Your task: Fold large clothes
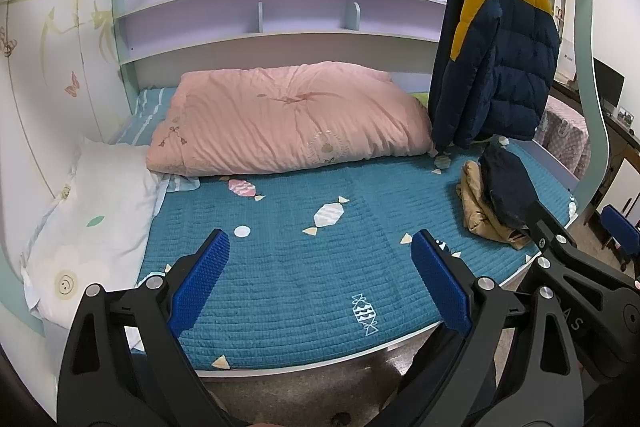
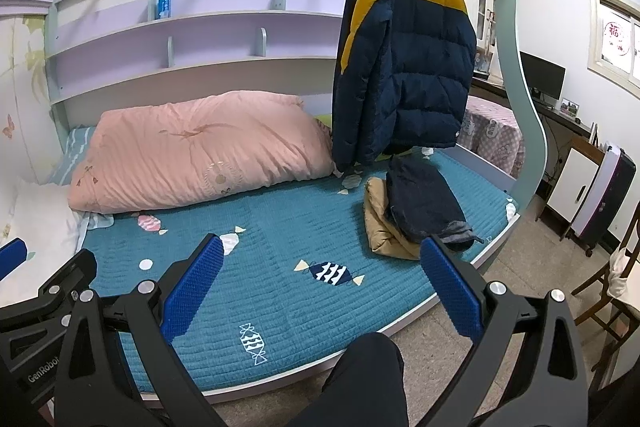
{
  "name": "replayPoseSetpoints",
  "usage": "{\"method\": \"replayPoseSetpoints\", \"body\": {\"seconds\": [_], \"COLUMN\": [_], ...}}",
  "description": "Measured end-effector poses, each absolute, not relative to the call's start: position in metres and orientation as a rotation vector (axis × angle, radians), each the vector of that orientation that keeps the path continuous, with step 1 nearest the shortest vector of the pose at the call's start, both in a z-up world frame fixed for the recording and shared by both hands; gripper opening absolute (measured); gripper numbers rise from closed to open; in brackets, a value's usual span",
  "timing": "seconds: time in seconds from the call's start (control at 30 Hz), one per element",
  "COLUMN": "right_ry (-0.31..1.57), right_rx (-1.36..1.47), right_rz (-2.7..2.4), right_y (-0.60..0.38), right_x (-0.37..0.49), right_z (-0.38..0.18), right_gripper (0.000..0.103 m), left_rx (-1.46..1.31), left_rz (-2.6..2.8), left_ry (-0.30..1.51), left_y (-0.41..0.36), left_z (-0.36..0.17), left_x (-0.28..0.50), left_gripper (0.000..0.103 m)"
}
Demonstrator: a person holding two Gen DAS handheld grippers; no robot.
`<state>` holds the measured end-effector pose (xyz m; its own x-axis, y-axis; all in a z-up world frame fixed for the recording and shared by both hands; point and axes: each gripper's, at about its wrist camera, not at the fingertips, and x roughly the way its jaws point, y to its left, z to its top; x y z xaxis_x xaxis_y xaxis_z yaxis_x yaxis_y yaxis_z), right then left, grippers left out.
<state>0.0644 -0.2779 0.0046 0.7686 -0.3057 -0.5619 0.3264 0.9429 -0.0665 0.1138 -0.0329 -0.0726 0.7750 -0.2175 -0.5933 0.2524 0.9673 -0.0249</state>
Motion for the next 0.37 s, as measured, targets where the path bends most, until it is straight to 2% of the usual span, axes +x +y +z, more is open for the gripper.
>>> {"method": "replayPoseSetpoints", "body": {"seconds": [0.37], "right_ry": [0.612], "right_rx": [0.032], "right_rz": [-0.324], "right_y": [-0.2810], "right_x": [0.0701], "right_z": [0.0034], "right_gripper": [0.096], "left_rx": [0.045], "left_rz": [-0.245], "left_ry": [0.658], "left_y": [-0.0331], "left_z": [-0.0729], "left_x": [0.1176], "left_gripper": [0.093]}}
